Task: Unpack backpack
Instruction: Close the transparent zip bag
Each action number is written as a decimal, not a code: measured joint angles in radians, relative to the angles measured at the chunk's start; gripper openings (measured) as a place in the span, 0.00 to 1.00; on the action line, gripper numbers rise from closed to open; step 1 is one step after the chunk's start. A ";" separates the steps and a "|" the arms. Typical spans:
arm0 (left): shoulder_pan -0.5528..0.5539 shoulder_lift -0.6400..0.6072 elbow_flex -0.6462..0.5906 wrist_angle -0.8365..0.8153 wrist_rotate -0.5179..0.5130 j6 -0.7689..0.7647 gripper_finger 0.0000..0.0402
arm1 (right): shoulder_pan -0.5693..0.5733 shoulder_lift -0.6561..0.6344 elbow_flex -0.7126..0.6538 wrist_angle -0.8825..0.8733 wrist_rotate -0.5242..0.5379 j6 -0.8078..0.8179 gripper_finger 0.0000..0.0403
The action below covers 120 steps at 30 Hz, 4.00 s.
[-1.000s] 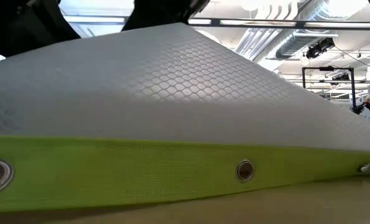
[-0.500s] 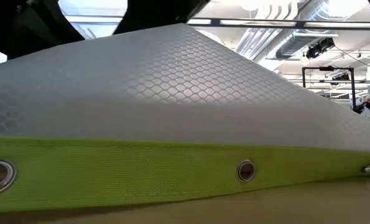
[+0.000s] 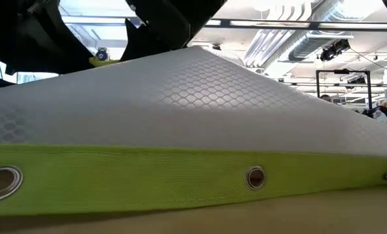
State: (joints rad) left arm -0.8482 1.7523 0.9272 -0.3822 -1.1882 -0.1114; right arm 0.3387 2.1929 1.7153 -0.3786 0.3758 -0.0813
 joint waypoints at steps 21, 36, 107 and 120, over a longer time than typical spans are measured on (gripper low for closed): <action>-0.002 -0.087 0.000 -0.201 0.032 -0.432 0.41 | 0.137 0.000 0.000 -0.048 0.454 -0.239 0.00; 0.106 -0.085 0.000 -0.081 0.103 -0.319 0.34 | 0.140 0.000 0.000 -0.042 0.440 -0.242 0.00; 0.231 -0.251 -0.020 0.200 0.401 -0.034 0.38 | 0.146 0.000 0.000 -0.126 0.625 -0.193 0.00; 0.241 -0.251 -0.021 0.273 0.435 0.041 0.11 | 0.148 -0.001 0.000 -0.126 0.618 -0.190 0.00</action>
State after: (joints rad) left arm -0.6069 1.5017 0.9058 -0.1094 -0.7529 -0.0703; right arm 0.4862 2.1921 1.7149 -0.5047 0.9938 -0.2710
